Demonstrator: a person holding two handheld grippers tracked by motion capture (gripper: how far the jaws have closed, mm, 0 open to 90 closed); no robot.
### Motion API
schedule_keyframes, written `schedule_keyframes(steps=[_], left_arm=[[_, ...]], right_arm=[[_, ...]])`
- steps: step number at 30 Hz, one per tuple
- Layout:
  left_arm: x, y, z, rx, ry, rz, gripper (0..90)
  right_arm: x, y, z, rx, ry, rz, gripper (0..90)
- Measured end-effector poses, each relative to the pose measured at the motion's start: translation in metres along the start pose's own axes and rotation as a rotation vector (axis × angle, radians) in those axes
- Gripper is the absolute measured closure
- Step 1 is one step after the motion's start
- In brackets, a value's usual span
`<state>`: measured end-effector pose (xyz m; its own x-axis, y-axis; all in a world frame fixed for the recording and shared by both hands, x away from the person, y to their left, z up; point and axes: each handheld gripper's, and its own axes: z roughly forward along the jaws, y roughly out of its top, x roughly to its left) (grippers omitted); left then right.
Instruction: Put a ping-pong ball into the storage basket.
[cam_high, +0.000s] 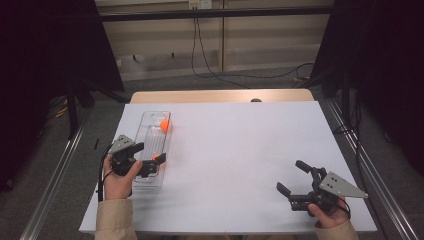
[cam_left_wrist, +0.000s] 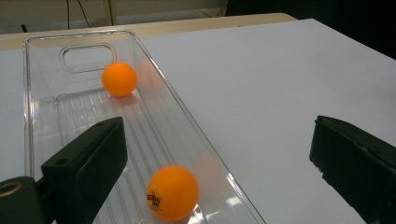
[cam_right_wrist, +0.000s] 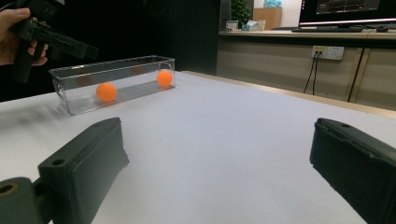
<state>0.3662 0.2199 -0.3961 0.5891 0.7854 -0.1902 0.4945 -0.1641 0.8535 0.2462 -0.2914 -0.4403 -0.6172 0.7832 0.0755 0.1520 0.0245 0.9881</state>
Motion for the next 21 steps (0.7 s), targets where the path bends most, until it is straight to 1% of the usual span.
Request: schedule_keyframes(steps=[10,13,18,21], left_arm=[[-0.001,-0.006,-0.004,-0.015,-0.006,0.004,4.1],[0.000,-0.008,-0.006,-0.014,-0.005,0.019,4.1],[0.000,-0.012,-0.007,-0.010,0.002,0.025,4.1],[0.000,-0.013,-0.008,-0.016,-0.006,0.028,4.1]], right_arm=[[0.000,0.000,0.000,0.000,0.000,0.000,2.6],[0.000,0.000,0.000,0.000,0.000,0.000,2.6],[0.000,0.000,0.000,0.000,-0.001,0.001,2.6],[0.000,0.000,0.000,0.001,0.000,-0.002,2.6]])
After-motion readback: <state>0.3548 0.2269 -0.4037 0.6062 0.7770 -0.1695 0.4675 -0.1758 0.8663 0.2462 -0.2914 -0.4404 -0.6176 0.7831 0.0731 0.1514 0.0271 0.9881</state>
